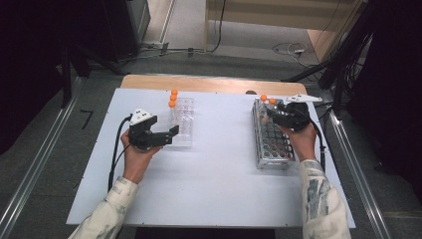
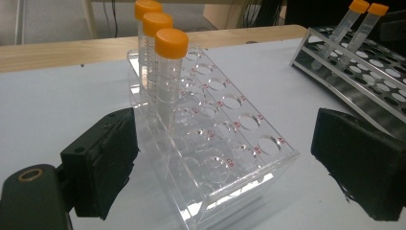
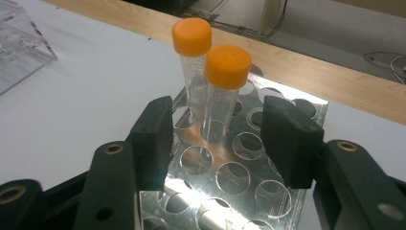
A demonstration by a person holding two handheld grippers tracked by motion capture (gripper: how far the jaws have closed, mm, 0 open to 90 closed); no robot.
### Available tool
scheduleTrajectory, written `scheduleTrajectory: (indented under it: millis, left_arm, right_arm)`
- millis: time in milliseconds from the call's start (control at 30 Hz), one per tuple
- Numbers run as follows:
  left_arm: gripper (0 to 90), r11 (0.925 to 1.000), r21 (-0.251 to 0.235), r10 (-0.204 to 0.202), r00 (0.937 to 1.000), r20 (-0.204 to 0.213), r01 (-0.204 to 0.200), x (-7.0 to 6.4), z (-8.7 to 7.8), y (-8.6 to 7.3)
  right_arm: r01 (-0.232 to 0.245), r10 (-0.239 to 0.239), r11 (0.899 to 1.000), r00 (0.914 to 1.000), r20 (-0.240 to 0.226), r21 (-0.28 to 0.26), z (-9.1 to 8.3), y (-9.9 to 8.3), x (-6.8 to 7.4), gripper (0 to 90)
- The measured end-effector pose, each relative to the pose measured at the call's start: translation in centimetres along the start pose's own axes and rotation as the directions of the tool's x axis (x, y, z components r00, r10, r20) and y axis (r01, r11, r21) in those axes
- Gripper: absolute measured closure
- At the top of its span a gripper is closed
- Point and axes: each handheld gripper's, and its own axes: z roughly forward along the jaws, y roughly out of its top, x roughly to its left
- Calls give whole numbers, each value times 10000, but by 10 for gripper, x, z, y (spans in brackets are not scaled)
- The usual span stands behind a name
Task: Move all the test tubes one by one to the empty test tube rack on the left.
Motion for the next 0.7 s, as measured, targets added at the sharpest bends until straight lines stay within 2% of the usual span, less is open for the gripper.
scheduleTrajectory:
  millis: [133,333,533,700]
  left_arm:
    - [96,10000,-9,36,10000,-21,-36,0,-1,0]
    - [96,10000,68,57,10000,-43,-57,0,1,-1]
    - [96,10000,71,34,10000,17,-34,0,2,-1]
    - [96,10000,23,41,10000,-9,-41,-1,1,0]
  right_arm:
    - [-186,191,9997,9994,-300,169,8,3,-2,478]
    - [-184,187,9994,9998,-83,308,15,6,-4,585]
    - [-309,320,9979,9993,-198,563,21,8,-6,639]
    - [-223,238,9967,9996,-180,779,24,9,-6,683]
